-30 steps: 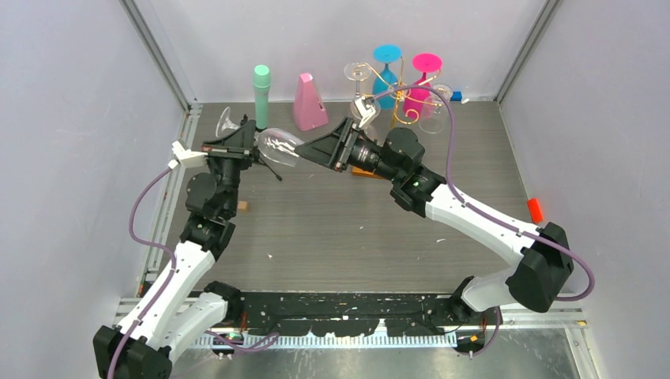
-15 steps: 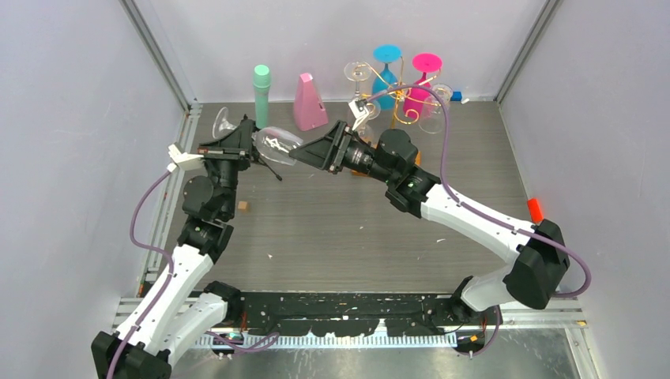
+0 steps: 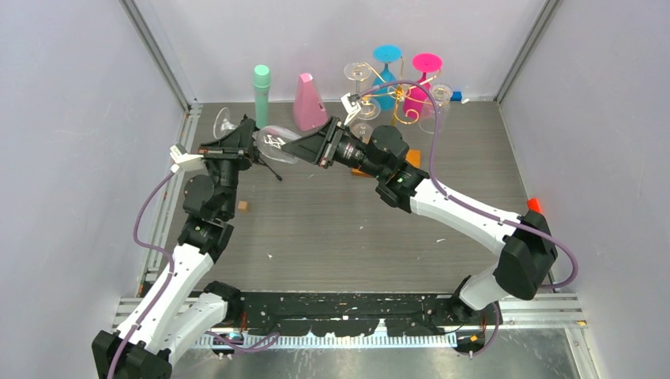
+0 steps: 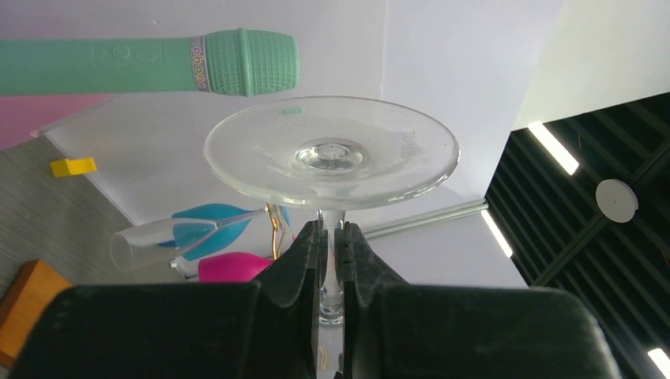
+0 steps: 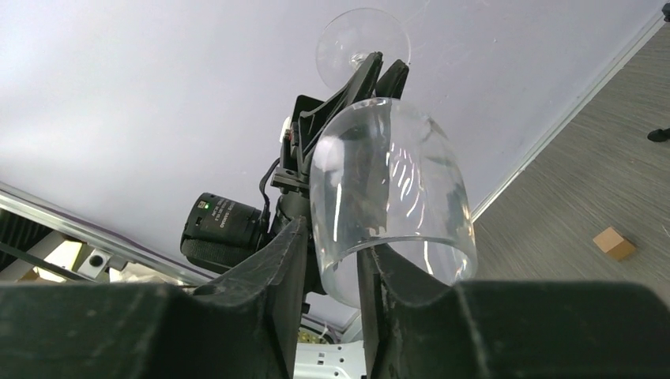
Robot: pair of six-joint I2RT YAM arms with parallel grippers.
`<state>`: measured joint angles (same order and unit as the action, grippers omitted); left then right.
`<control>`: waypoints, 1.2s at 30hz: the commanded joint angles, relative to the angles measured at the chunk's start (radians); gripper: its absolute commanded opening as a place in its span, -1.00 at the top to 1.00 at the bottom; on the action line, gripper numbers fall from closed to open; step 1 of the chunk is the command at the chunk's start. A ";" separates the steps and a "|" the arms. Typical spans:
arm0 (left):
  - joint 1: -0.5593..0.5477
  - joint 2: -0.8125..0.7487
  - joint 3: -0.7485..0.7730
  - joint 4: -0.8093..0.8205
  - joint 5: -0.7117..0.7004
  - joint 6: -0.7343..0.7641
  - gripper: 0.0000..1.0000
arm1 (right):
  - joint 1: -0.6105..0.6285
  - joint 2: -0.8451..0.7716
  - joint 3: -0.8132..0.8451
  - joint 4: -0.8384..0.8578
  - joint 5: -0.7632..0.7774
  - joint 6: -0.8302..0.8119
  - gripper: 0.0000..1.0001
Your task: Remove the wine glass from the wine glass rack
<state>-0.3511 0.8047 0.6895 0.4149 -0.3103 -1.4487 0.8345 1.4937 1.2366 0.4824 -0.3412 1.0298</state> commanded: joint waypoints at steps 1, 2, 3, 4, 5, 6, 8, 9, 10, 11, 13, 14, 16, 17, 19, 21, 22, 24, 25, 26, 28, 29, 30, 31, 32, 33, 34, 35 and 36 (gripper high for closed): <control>-0.002 -0.026 0.012 0.073 0.017 -0.014 0.99 | 0.009 0.009 0.057 0.081 0.029 0.012 0.37; -0.002 -0.029 0.009 0.074 0.017 -0.013 0.97 | 0.009 0.013 0.059 0.081 0.033 0.014 0.45; -0.002 -0.033 0.006 0.077 0.017 -0.012 0.95 | 0.009 0.016 0.062 0.081 0.034 0.018 0.49; -0.002 -0.036 0.001 0.081 0.016 -0.009 0.92 | 0.009 0.019 0.064 0.081 0.038 0.020 0.61; -0.002 -0.041 -0.003 0.085 0.016 -0.003 0.88 | 0.009 0.020 0.065 0.081 0.040 0.024 0.68; -0.002 -0.047 -0.006 0.087 0.016 0.006 0.83 | 0.009 0.021 0.065 0.081 0.044 0.027 0.82; -0.002 -0.063 -0.012 0.088 0.021 0.033 0.71 | 0.009 0.019 0.062 0.079 0.055 0.027 0.97; -0.002 -0.075 -0.014 0.085 0.025 0.057 0.61 | 0.009 0.017 0.061 0.077 0.059 0.026 0.98; -0.002 -0.092 -0.012 0.064 0.029 0.079 0.51 | 0.009 0.013 0.057 0.075 0.067 0.024 0.99; -0.002 -0.104 -0.008 0.037 0.033 0.102 0.29 | 0.009 0.012 0.056 0.074 0.071 0.022 0.99; -0.002 -0.132 0.000 -0.019 0.042 0.158 0.01 | 0.010 0.006 0.055 0.069 0.083 0.010 0.99; -0.002 -0.146 0.003 -0.052 0.047 0.188 -0.12 | 0.009 0.002 0.055 0.062 0.087 0.006 0.99; -0.002 -0.175 0.002 -0.112 0.052 0.236 -0.33 | 0.009 -0.003 0.055 0.055 0.099 -0.001 0.99; -0.002 -0.188 -0.002 -0.138 0.056 0.257 -0.41 | 0.009 -0.004 0.055 0.053 0.102 -0.006 0.99; -0.002 -0.219 -0.018 -0.185 0.063 0.308 -0.52 | 0.010 -0.005 0.055 0.049 0.105 -0.010 0.99; -0.002 -0.255 -0.038 -0.237 0.068 0.342 -0.59 | 0.011 -0.007 0.056 0.029 0.114 -0.021 0.99; -0.002 -0.273 -0.052 -0.257 0.072 0.366 -0.62 | 0.010 -0.009 0.056 0.006 0.117 -0.026 0.99; -0.002 -0.319 -0.078 -0.287 0.086 0.422 -0.65 | 0.009 -0.015 0.059 -0.044 0.130 -0.051 0.99; -0.002 -0.338 -0.096 -0.280 0.112 0.473 -0.67 | 0.010 -0.022 0.062 -0.083 0.141 -0.074 0.99; -0.002 -0.363 -0.112 -0.269 0.147 0.533 -0.68 | 0.009 -0.027 0.063 -0.109 0.146 -0.087 0.99; -0.002 -0.398 -0.107 -0.311 0.212 0.645 -0.67 | 0.011 -0.054 0.073 -0.210 0.167 -0.146 0.99; -0.002 -0.414 -0.101 -0.340 0.231 0.702 -0.68 | 0.010 -0.061 0.085 -0.292 0.172 -0.194 0.99; -0.002 -0.427 -0.093 -0.369 0.251 0.748 -0.68 | 0.010 -0.076 0.091 -0.334 0.181 -0.247 0.99; -0.002 -0.441 -0.085 -0.394 0.266 0.790 -0.69 | 0.009 -0.086 0.098 -0.420 0.184 -0.274 0.99; -0.002 -0.453 -0.077 -0.409 0.283 0.833 -0.72 | 0.009 -0.106 0.100 -0.468 0.188 -0.326 0.99; -0.002 -0.461 -0.069 -0.411 0.292 0.871 -0.76 | 0.009 -0.116 0.103 -0.554 0.190 -0.350 0.99; -0.002 -0.470 -0.064 -0.431 0.301 0.906 -0.81 | 0.010 -0.136 0.109 -0.601 0.194 -0.400 0.99; -0.002 -0.474 -0.060 -0.439 0.305 0.943 -0.85 | 0.010 -0.145 0.113 -0.688 0.198 -0.424 0.99; -0.002 -0.475 -0.055 -0.444 0.306 0.971 -0.89 | 0.010 -0.162 0.120 -0.736 0.206 -0.468 0.99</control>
<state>-0.3515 0.3504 0.5838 0.0280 -0.0731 -0.7094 0.8429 1.4506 1.2713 -0.0116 -0.1783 0.7712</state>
